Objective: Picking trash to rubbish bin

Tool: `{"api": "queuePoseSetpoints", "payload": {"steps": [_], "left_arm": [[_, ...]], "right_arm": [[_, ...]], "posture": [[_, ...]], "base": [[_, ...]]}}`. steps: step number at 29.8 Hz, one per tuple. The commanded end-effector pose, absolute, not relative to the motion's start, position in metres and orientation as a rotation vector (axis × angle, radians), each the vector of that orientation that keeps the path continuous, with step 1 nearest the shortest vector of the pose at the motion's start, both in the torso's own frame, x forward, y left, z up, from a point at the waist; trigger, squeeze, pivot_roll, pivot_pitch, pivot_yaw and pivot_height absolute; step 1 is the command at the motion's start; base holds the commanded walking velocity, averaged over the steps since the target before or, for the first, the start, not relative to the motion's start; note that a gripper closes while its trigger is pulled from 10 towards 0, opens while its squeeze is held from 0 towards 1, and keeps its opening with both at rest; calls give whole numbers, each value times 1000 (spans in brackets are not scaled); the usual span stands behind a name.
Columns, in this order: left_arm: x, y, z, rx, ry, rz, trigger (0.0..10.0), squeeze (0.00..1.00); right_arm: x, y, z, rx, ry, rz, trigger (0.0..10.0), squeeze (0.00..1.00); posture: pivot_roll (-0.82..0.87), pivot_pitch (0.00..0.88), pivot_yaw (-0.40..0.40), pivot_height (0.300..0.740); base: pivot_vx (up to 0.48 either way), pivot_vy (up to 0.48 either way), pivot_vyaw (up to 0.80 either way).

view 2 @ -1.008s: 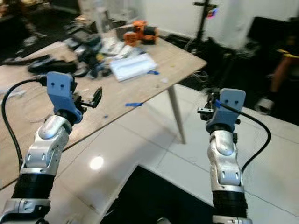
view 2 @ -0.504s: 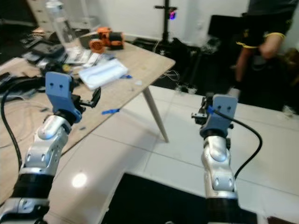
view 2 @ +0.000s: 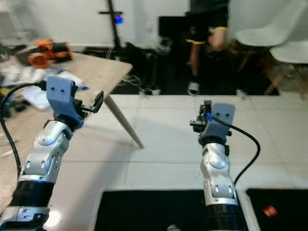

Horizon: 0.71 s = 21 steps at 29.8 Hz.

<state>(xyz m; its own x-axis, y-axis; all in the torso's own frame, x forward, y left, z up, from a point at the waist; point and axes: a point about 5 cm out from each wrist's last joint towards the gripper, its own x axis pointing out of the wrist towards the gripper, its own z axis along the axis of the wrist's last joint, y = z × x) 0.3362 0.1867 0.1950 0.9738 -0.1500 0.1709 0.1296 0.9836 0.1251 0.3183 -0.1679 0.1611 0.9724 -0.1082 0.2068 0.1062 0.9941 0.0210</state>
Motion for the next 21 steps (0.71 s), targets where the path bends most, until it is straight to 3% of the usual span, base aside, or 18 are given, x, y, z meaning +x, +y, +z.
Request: {"api": "queuePoseSetpoints", "payload": {"steps": [1, 21], "left_arm": [[333, 183, 189, 123, -164, -147, 10000, 0], [339, 166, 172, 110, -102, -159, 10000, 0]], "right_arm": [[320, -166, 157, 17, -190, -97, 10000, 0], [306, -165, 143, 14, -150, -103, 10000, 0]], "posture": [[39, 131, 53, 740], [-17, 137, 94, 740]], "base": [[0, 0, -800], [0, 0, -800]]}}
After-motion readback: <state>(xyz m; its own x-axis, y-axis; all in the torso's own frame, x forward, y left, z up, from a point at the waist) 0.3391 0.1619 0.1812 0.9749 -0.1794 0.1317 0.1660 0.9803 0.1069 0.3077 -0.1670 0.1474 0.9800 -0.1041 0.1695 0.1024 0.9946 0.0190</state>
